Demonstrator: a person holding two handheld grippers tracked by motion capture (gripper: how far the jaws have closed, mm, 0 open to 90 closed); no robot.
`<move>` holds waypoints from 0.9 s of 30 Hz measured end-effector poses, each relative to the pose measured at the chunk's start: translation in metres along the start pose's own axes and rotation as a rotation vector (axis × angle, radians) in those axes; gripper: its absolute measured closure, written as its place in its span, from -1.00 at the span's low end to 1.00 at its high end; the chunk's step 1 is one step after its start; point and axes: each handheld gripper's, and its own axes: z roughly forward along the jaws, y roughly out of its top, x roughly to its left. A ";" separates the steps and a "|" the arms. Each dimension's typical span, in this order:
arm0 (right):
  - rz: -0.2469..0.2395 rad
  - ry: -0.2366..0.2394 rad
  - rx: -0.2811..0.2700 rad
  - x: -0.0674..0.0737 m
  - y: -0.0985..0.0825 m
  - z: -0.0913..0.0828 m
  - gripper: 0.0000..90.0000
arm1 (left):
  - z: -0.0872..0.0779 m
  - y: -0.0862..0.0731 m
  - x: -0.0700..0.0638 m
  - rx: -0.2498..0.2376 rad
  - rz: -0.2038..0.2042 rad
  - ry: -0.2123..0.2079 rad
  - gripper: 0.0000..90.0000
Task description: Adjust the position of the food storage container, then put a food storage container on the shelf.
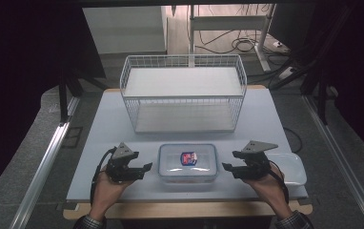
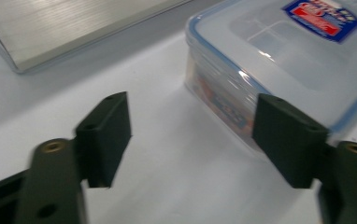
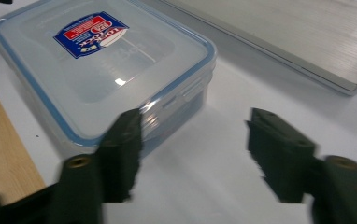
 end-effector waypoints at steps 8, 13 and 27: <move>-0.010 -0.014 -0.046 0.002 -0.005 -0.001 -0.78 | -0.003 -0.013 -0.010 0.026 0.062 -0.008 -0.89; -0.006 0.004 -0.036 0.002 -0.007 0.002 -0.83 | -0.001 -0.014 -0.011 -0.005 0.112 0.029 -0.93; -0.002 0.027 -0.017 0.005 0.000 0.008 -0.90 | 0.004 -0.006 -0.004 -0.025 0.061 -0.021 -0.95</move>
